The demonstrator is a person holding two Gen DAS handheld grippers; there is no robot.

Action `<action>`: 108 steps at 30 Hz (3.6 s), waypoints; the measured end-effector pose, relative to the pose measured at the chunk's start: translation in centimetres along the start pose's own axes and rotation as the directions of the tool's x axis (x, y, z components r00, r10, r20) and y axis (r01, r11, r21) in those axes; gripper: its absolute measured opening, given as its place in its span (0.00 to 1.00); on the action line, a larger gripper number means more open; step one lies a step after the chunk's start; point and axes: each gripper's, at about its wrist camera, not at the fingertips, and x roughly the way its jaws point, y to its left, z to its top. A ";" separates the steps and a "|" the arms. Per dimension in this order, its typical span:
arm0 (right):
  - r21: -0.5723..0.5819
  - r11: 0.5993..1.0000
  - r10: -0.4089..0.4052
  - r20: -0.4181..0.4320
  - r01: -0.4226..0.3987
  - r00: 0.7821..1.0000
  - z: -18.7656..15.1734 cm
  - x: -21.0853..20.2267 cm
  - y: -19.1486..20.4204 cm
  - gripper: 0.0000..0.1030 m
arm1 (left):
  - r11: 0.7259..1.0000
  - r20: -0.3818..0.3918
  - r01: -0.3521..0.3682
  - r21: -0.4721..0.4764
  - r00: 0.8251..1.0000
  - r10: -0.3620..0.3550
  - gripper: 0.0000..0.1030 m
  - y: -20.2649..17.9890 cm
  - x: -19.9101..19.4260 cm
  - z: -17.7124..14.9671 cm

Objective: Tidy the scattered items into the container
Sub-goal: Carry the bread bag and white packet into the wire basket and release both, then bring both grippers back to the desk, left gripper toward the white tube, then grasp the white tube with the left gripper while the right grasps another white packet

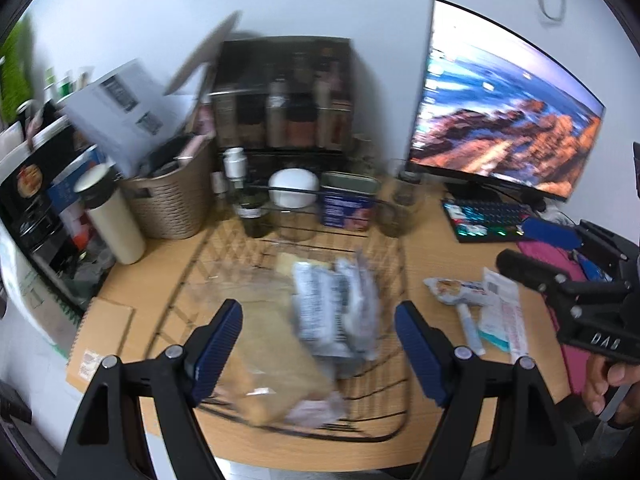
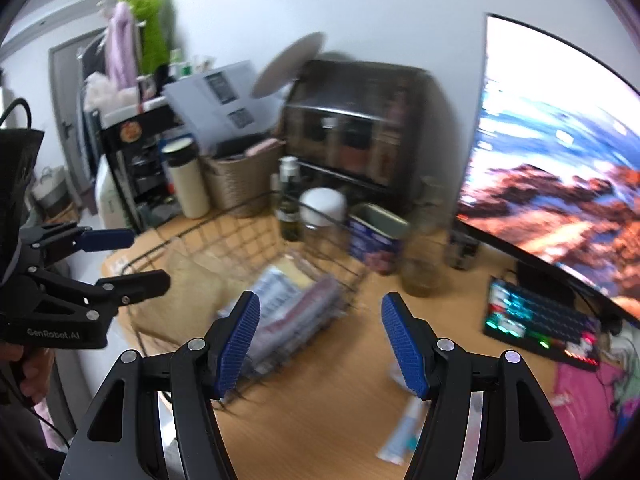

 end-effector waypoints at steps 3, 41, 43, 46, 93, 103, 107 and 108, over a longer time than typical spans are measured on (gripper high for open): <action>0.046 0.998 -0.050 -0.012 0.050 0.999 -1.6 -1.8 -3.2 0.62 | 0.998 -0.012 0.046 0.038 0.999 -0.046 0.79 -2.8 0.7 0.2; 0.311 0.923 -0.190 -0.148 0.228 0.971 -14.2 -7.0 -20.2 0.62 | 0.991 -0.357 0.079 0.112 0.933 -0.034 0.79 -17.5 19.2 -3.4; 0.309 0.924 -0.186 -0.146 0.224 0.972 -14.0 -6.7 -20.1 0.62 | 0.991 -0.361 0.073 0.112 0.932 -0.028 0.79 -17.0 19.4 -3.4; 0.305 0.928 -0.180 -0.142 0.216 0.973 -13.7 -6.3 -19.9 0.62 | 0.992 -0.365 0.074 0.101 0.930 -0.033 0.79 -16.8 19.5 -3.5; 0.333 0.927 -0.115 -0.188 0.173 0.975 -15.3 -3.2 -19.4 0.62 | 0.988 -0.377 0.095 0.123 0.925 -0.042 0.27 -17.3 20.7 -4.0; 0.424 0.886 -0.072 -0.278 0.189 0.958 -17.9 1.7 -18.4 0.62 | 0.984 -0.353 0.138 0.115 0.931 -0.090 0.20 -17.0 19.2 -3.7; 0.466 0.860 -0.060 -0.312 0.208 0.948 -18.8 3.3 -18.2 0.62 | 0.983 -0.335 0.140 0.119 0.938 -0.093 0.20 -16.6 18.2 -3.2; 0.474 0.854 -0.059 -0.323 0.215 0.945 -19.1 3.7 -18.1 0.62 | 0.983 -0.331 0.142 0.117 0.939 -0.096 0.20 -16.4 18.0 -3.1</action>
